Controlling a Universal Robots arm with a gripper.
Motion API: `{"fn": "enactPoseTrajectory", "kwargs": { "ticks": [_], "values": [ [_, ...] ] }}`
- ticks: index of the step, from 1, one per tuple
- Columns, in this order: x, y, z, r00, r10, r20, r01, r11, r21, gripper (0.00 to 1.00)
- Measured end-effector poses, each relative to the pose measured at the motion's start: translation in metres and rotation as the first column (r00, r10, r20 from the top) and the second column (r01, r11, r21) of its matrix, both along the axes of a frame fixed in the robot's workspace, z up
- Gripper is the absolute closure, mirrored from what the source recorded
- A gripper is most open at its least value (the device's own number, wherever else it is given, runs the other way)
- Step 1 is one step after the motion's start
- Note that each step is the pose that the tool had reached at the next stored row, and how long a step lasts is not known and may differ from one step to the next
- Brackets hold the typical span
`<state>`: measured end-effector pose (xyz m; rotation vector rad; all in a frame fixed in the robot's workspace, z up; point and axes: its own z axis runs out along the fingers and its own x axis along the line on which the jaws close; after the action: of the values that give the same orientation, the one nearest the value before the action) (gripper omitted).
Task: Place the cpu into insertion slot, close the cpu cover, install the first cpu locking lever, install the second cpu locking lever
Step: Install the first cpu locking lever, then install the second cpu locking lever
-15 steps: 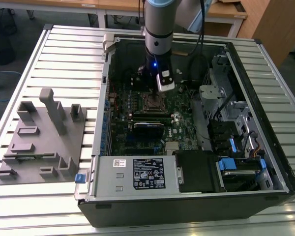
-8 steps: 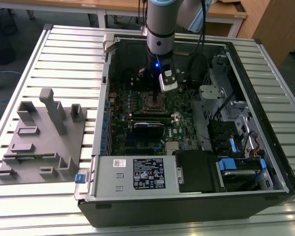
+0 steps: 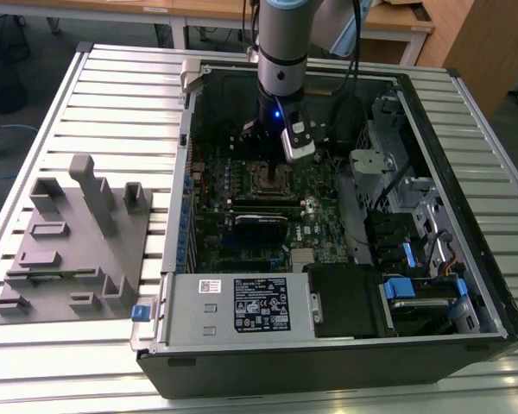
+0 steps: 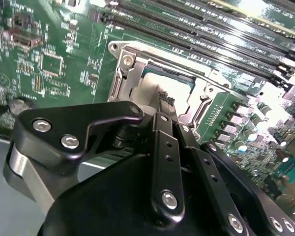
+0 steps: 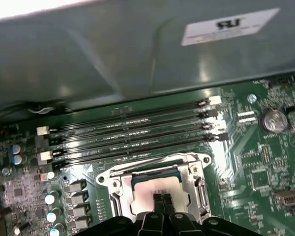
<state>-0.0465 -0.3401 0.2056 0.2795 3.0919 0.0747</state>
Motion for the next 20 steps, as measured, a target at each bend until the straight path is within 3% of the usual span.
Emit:
{"fn": "enactPoseTrajectory", "kwargs": {
  "ticks": [6, 11, 20],
  "values": [
    [0.0000, -0.0001, 0.0009, 0.9964, 0.084, 0.0000, -0.084, 0.9964, -0.0001, 0.90],
    [0.0000, 0.0000, 0.0074, 0.9957, 0.093, 0.0000, -0.093, 0.9957, 0.0001, 0.90],
    [0.0000, 0.0000, 0.0075, 0.9935, 0.114, 0.0000, -0.114, 0.9935, 0.0001, 0.90]
  ]
}}
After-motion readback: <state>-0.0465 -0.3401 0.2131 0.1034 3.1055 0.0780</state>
